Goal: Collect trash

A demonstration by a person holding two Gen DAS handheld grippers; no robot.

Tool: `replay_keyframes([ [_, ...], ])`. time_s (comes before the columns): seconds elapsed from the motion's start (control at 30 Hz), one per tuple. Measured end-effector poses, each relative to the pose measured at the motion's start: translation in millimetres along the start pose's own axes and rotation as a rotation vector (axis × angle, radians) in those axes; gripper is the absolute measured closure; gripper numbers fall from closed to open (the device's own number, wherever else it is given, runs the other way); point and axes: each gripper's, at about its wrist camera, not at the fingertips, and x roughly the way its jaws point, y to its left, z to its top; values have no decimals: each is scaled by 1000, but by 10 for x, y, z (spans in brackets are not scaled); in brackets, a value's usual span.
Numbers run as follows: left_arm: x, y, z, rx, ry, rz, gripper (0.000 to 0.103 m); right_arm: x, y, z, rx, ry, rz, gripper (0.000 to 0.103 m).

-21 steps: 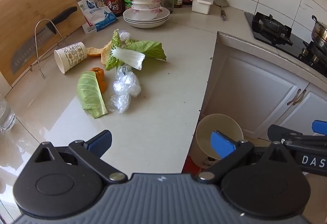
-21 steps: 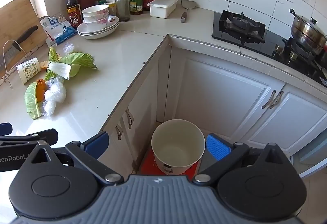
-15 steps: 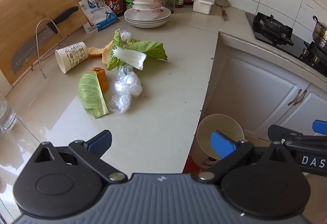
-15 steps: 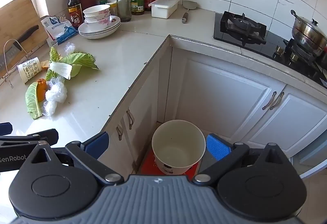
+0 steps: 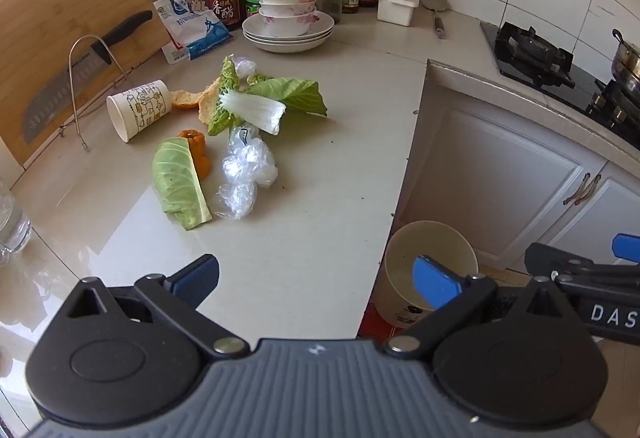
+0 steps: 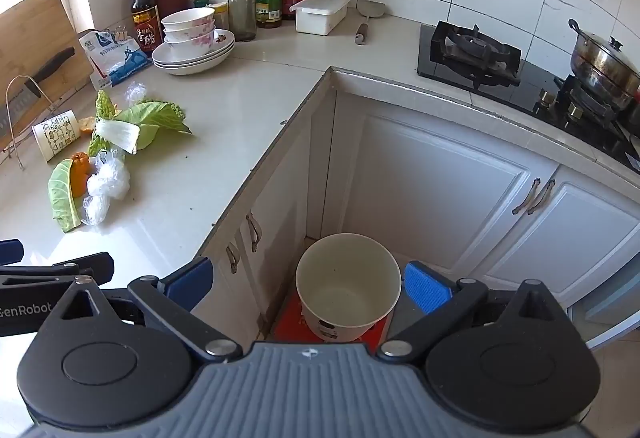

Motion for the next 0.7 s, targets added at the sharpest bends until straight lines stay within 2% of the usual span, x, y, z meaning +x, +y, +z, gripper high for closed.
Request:
replay_keyframes([
  [0.7, -2, 4, 8, -2, 0, -2, 1, -12, 14, 45, -7, -4, -5, 0],
])
